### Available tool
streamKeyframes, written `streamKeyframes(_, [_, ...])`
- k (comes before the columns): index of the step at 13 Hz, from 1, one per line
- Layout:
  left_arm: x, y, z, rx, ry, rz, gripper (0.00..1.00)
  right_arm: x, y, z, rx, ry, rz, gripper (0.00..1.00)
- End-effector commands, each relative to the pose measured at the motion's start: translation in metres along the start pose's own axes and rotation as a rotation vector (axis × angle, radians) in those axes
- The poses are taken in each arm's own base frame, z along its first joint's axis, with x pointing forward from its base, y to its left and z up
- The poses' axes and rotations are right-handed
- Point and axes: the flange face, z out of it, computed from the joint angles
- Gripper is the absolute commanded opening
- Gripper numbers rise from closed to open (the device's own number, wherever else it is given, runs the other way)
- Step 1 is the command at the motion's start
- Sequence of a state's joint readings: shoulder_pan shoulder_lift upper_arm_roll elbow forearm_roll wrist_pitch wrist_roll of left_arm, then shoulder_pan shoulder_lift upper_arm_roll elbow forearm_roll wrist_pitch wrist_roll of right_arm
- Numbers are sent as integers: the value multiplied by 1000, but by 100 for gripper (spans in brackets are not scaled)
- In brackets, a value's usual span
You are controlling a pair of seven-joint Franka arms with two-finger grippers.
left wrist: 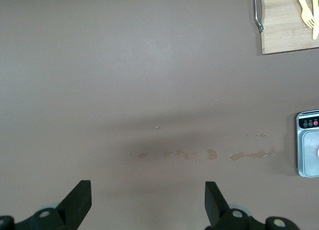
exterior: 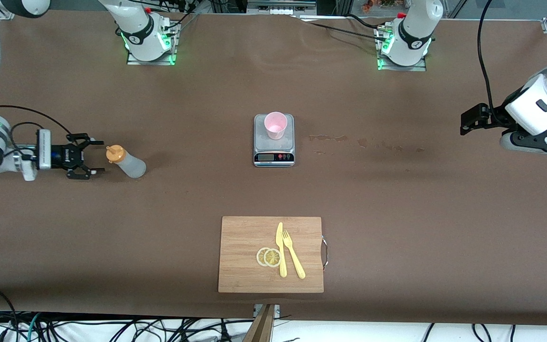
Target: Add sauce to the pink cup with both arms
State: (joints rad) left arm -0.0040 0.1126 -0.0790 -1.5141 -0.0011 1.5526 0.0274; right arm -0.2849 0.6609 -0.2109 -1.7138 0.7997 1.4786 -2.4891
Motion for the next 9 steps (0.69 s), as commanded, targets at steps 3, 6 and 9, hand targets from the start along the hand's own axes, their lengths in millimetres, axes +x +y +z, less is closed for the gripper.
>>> streamKeyframes(3, [1,1,-5,-4,1,11,100,94,-21,-74,-19,-228,109,100])
streamKeyframes(6, [1,1,-5,-4,1,11,100,156,-23,-102,-110,-376,260,100])
streamKeyframes(9, [1,1,-5,-4,1,9,100,231,-25,-115,-223,-552,451,100])
